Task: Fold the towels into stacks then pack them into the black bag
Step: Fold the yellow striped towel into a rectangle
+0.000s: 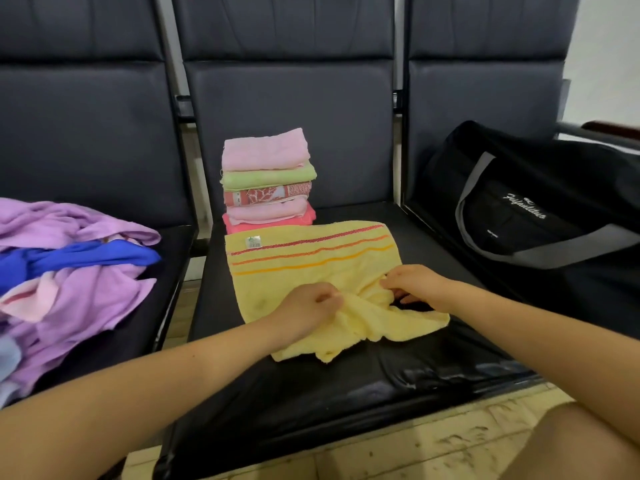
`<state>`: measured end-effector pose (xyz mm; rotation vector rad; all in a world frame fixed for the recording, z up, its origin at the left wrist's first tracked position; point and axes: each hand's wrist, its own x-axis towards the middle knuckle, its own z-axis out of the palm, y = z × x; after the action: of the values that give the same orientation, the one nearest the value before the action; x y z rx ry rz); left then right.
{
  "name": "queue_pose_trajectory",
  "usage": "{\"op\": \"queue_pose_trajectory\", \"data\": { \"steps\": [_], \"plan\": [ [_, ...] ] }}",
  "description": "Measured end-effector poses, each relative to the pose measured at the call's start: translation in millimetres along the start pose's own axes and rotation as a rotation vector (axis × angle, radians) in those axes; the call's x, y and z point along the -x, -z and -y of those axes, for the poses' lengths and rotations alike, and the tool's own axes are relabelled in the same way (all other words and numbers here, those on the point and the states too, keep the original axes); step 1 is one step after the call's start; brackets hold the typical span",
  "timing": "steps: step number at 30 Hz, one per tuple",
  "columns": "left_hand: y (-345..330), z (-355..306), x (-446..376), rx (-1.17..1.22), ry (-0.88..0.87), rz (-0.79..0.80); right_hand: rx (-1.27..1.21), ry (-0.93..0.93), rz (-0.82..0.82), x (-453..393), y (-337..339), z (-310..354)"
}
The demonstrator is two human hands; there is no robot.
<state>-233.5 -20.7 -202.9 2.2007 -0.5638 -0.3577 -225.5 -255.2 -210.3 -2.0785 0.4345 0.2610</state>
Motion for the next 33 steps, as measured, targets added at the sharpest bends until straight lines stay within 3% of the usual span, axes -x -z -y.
{"op": "queue_pose_trajectory", "data": {
  "steps": [6,10,14,16,19,21,24,26,30,33],
  "plan": [
    [37.6,-7.0,10.5,0.986,0.211,-0.297,-0.495,-0.051,-0.262,-7.5,8.3,7.7],
    [66.0,13.0,14.4,1.038,0.228,-0.424,-0.829,-0.071,-0.357,-16.7,20.5,7.9],
    [81.2,32.6,14.7,1.005,0.303,-0.607,-0.773,-0.131,-0.472,-26.9,25.0,7.5],
    [88.1,46.5,6.1,0.859,0.416,-0.696,-0.624,-0.11,-0.472,-26.6,22.7,9.9],
    [90.8,61.2,1.5,0.279,0.485,-0.572,-0.288,-0.013,-0.42,-24.0,14.1,7.2],
    [88.5,67.0,8.2,-0.106,0.262,-0.554,-0.181,0.023,-0.298,-15.9,3.8,7.0],
    [78.4,53.9,19.3,-0.344,-0.103,-0.541,0.155,0.184,-0.206,-4.9,-8.6,8.6],
    [64.1,35.5,23.2,-0.402,-0.231,-0.36,0.327,0.353,-0.155,5.4,-15.8,12.3],
    [20.4,9.3,34.4,-0.666,-0.174,0.165,0.544,0.548,0.176,19.4,-39.0,12.4],
    [10.4,14.7,33.3,-0.75,-0.157,0.23,0.751,0.66,0.165,12.3,-49.1,4.5]
  ]
}}
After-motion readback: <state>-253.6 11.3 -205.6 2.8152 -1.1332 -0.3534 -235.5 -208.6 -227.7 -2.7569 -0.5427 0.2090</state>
